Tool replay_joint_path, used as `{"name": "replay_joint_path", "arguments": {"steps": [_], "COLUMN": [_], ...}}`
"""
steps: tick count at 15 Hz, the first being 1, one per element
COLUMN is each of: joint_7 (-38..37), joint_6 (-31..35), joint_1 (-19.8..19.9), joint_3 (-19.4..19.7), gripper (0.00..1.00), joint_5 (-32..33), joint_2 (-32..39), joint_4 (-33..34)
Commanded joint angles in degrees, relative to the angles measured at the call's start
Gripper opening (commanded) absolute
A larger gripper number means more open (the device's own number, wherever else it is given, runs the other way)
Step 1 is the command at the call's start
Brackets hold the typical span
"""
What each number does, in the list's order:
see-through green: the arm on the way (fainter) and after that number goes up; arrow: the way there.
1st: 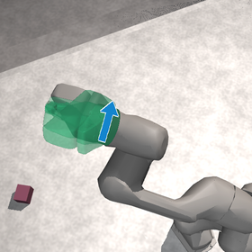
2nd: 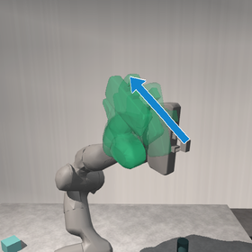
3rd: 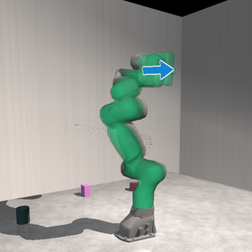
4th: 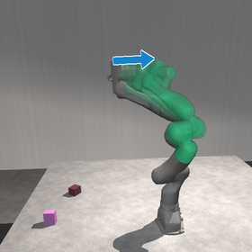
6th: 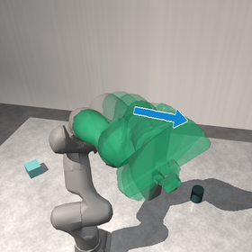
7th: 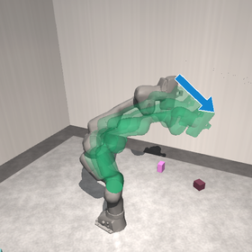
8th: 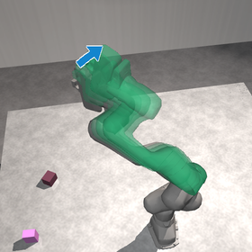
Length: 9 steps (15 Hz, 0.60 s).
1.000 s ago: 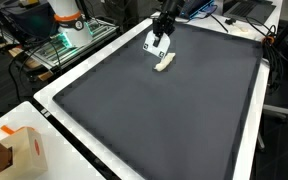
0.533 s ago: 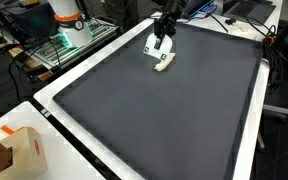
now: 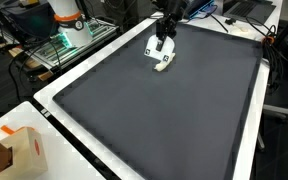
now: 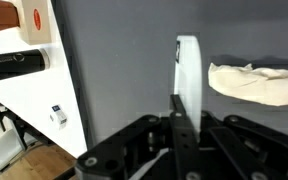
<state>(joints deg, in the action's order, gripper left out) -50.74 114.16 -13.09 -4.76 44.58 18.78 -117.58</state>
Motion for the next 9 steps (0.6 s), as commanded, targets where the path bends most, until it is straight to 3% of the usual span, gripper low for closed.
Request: {"name": "replay_joint_path", "arguments": {"steps": [1,9], "joint_7": [1.39,7.07], "joint_6": [2.24,3.18], "joint_1": [0.12,0.23], "joint_3": [-0.05,-0.06], "gripper": [0.01,0.01], "joint_5": [1.33,1.86], "joint_2": [-0.93,-2.04], "joint_4": [-1.39,-2.30]}}
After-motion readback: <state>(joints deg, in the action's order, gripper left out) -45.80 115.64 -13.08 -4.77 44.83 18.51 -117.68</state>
